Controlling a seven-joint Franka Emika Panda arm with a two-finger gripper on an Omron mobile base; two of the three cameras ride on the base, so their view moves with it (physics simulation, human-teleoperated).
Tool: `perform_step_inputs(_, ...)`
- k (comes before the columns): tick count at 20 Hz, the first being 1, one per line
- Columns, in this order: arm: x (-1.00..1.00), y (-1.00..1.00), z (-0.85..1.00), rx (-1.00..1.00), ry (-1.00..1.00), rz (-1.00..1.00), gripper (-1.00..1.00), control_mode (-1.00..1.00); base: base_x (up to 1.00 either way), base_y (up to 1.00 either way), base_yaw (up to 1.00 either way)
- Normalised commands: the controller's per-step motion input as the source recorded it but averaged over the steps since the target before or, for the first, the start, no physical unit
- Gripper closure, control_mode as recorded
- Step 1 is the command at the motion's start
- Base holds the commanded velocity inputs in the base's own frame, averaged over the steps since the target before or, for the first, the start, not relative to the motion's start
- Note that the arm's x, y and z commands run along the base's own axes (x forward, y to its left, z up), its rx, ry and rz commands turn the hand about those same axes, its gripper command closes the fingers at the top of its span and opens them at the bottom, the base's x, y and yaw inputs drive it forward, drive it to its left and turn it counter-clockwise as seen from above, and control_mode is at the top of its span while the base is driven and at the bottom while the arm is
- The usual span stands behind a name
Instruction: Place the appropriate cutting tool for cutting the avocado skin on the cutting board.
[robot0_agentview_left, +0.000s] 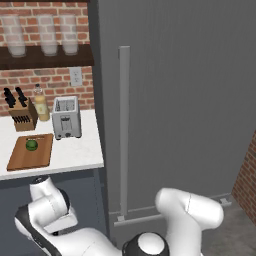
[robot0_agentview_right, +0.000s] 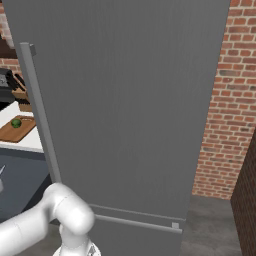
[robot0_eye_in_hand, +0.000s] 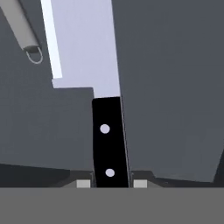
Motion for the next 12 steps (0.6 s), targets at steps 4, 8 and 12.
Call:
perform_step_inputs(4,-0.35,0.0,0.71,0.0,0.0,0.08,1.0,-1.0,0.0,0.0,0.0)
perform_step_inputs(8,-0.35,0.0,0.55,0.0,0.0,0.14,1.0,-1.0,0.0,0.0,0.0)
perform_step_inputs(12,-0.37,0.0,0.72,0.0,0.0,0.16,1.0,-1.0,0.0,0.0,0.0)
